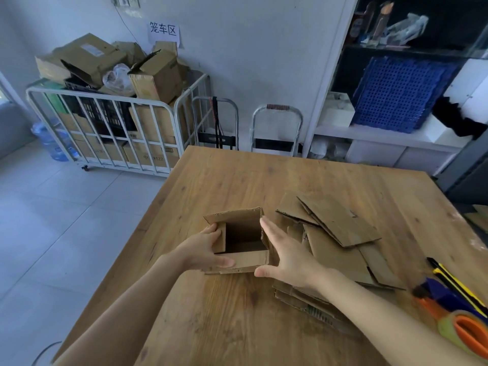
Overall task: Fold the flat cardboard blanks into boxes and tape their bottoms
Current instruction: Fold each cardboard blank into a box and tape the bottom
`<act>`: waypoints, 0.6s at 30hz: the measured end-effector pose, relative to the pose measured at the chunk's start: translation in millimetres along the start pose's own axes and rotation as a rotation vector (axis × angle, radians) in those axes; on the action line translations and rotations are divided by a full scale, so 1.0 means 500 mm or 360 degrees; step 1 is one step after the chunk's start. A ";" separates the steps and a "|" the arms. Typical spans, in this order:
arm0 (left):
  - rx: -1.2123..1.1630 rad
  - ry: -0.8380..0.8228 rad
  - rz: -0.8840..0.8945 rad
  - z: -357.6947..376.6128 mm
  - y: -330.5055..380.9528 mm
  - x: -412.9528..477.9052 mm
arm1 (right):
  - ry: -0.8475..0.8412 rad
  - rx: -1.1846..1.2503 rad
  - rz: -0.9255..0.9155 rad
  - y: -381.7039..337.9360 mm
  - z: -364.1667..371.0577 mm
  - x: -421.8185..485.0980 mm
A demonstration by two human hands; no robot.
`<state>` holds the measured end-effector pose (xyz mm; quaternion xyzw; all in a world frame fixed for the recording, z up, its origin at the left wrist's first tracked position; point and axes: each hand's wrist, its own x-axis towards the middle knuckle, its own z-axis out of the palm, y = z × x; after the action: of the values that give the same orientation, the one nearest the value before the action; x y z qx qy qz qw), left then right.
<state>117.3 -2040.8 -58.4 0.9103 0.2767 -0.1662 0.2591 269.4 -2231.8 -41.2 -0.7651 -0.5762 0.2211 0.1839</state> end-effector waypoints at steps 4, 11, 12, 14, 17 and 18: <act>-0.0064 0.0007 0.0044 -0.005 -0.002 0.005 | -0.0004 -0.0203 -0.0037 0.010 -0.013 0.011; 0.0024 0.0077 0.0103 0.002 -0.009 0.011 | 0.0044 -0.0186 -0.0027 0.014 0.003 0.020; 0.0019 0.0107 0.0117 0.003 -0.012 0.010 | 0.0045 -0.0180 -0.0024 0.016 0.003 0.021; -0.0003 0.0135 0.0170 0.005 -0.017 0.010 | 0.0038 -0.0155 -0.0029 0.025 0.002 0.024; -0.0055 0.0123 0.0233 -0.004 -0.019 0.020 | -0.0098 -0.0265 -0.0123 0.033 0.014 0.029; -0.0062 0.0096 0.0231 -0.011 -0.017 0.025 | -0.0128 -0.0278 -0.0142 0.032 0.022 0.029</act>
<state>123.0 -2026.6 -62.7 0.9274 0.2207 -0.1140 0.2798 279.7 -2221.8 -60.7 -0.7422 -0.6338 0.1922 0.1028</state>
